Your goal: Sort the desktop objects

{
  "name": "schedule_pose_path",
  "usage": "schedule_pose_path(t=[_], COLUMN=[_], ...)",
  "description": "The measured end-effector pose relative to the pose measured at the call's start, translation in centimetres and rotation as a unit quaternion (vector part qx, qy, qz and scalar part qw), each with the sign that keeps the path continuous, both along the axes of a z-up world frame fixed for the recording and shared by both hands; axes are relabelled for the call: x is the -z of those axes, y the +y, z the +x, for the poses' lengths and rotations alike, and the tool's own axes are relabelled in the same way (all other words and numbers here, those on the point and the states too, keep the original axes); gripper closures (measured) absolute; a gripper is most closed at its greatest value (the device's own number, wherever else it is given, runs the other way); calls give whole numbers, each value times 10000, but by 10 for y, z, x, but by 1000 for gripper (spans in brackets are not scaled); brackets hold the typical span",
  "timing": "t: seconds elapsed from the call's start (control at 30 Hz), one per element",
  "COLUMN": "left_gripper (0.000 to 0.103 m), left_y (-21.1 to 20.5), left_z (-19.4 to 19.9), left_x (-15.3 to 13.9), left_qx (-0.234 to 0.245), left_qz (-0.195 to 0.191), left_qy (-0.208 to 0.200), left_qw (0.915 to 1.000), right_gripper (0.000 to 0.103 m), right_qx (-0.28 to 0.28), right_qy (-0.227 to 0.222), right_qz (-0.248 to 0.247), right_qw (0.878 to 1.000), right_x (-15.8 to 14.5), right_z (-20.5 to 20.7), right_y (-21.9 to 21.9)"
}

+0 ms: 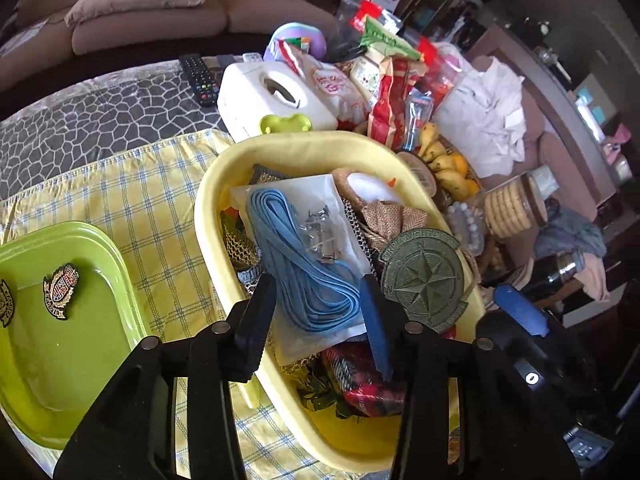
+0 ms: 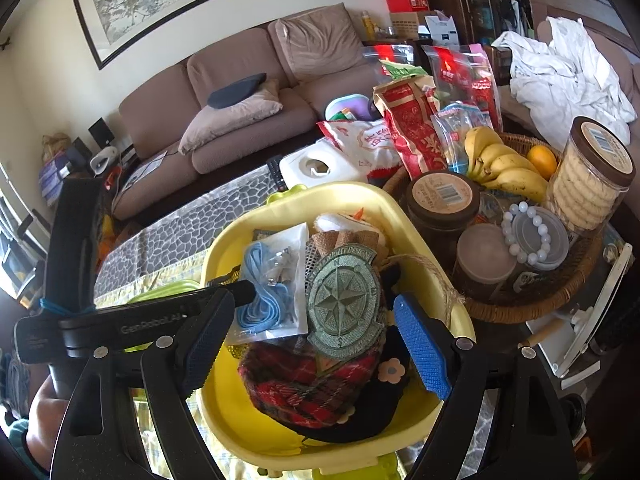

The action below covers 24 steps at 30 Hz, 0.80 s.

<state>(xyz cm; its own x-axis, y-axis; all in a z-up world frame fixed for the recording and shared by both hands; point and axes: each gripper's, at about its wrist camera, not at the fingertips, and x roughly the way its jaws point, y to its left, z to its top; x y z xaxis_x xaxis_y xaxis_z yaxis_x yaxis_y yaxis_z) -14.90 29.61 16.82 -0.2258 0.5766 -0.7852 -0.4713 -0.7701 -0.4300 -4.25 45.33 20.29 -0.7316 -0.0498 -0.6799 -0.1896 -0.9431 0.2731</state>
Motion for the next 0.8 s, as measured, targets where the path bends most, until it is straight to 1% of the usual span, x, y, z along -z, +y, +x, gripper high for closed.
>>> schedule_pose_path(t=[0.07,0.1,0.17,0.27,0.37,0.43,0.47,0.5,0.53,0.57,0.6,0.63,0.67,0.7,0.8], left_gripper=[63,63,62,51,49,45,40,32,28,21,15,12,6,0,0], left_y=[-10,-15,-25,-40,-56,-67,-74,-81,-87,-93,-98,-104,-109,-114,-133], left_z=[3,6,10,13,15,15,16,17,17,17,17,18,18,18,18], left_x=[-9,-13,-22,-29,-33,-34,-34,-34,-33,-33,-33,-32,-32,-32,-34], left_qx=[38,46,19,-84,-194,-278,-329,-392,-450,-501,-547,-590,-631,-673,-813], left_qz=[230,277,239,137,-10,-83,-99,-116,-126,-158,-201,-257,-299,-309,-360], left_qy=[0,57,223,408,583,643,656,675,693,727,767,805,836,851,931], left_qw=[9997,9996,9995,9990,9981,9975,9973,9969,9965,9960,9953,9947,9940,9936,9917], right_gripper=[19,19,19,19,19,19,19,19,19,17,14,9,3,1,1], right_qx=[-5,-4,0,-15,-46,-87,-113,-143,-179,-222,-265,-294,-305,-315,-380], right_qy=[-19,-30,-42,-62,-86,-82,-82,-83,-81,-79,-83,-81,-66,-56,-91], right_qz=[20,32,59,116,167,196,211,227,240,243,241,255,293,342,475], right_qw=[10000,10000,10000,9999,9998,9997,9997,9996,9995,9994,9993,9992,9991,9989,9981], right_x=[1,1,2,2,3,2,1,1,1,1,1,1,1,1,2], right_z=[-1,-2,-2,-4,-6,-7,-8,-9,-10,-11,-12,-14,-15,-16,-20], right_y=[-1,-1,-3,-6,-11,-15,-18,-21,-24,-27,-30,-33,-36,-40,-51])
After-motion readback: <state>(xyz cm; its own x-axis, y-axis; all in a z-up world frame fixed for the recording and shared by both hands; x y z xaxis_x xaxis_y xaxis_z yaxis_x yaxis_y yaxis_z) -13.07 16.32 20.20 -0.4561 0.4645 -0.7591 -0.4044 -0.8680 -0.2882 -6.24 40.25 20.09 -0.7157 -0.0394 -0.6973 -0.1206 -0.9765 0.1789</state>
